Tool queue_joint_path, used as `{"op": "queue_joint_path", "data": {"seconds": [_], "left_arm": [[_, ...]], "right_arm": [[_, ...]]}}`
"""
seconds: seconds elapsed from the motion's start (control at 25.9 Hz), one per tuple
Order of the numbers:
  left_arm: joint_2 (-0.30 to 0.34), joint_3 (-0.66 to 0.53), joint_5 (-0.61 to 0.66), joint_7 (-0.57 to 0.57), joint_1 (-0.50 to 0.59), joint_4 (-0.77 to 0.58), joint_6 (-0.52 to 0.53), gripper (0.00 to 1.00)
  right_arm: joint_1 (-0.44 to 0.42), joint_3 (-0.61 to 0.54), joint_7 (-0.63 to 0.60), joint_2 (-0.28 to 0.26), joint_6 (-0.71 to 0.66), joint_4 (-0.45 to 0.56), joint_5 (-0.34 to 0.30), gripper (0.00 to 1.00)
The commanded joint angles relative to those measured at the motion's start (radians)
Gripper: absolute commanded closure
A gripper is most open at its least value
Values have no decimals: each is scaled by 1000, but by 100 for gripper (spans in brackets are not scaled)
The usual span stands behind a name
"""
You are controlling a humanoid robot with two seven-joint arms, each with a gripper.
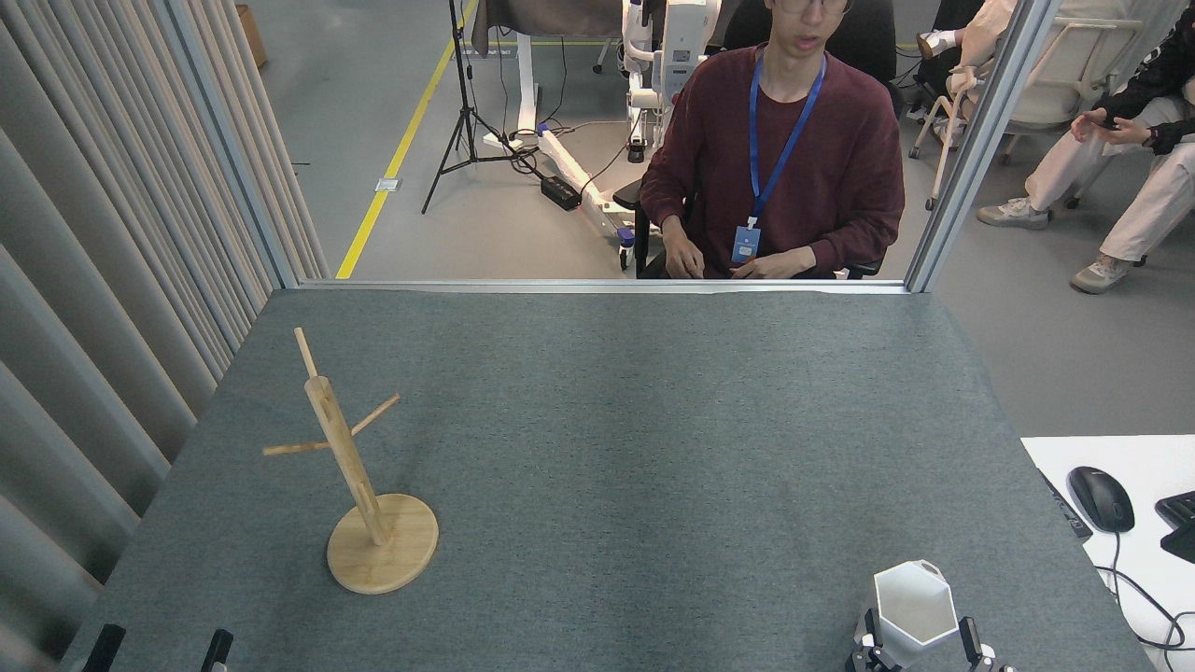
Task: Hang cup on storage rack
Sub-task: 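Reach the right gripper up to the white hexagonal cup and grasp it, then carry the cup with the right gripper toward the left gripper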
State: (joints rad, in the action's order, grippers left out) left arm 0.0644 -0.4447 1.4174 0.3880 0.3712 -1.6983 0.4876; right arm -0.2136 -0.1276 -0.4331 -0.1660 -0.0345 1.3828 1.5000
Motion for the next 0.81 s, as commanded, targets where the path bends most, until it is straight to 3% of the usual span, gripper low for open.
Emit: {"op": "queue_joint_path", "data": {"seconds": [0.0,0.04,0.15,0.27,0.43,0.54,0.62,0.77], "left_arm": [[0,1,0,0,0,2,0,0],[-1,0,0,0,0,2,0,0],[0,4,2,5,2,-1,8,0],[3,21,6,5,11,-11,26,0],[15,159,31,-5,14,-17,137,0],[17,235,126,-9,6,-21,183,0],[15,282,195,-11,-2,-24,206,0],[0,428,363,-17,-69,-18,200,0]], "right_arm": [[16,0,-6,0,1,-31,6,25],[17,2,-6,0,1,-36,6,39],[14,0,-10,3,-1,-25,2,44],[16,-7,-16,11,-2,58,-9,47],[11,0,-10,25,-22,217,-9,47],[10,72,-7,74,-28,280,3,47],[11,161,-6,97,-19,301,37,47],[14,298,-7,138,-16,305,184,46]]}}
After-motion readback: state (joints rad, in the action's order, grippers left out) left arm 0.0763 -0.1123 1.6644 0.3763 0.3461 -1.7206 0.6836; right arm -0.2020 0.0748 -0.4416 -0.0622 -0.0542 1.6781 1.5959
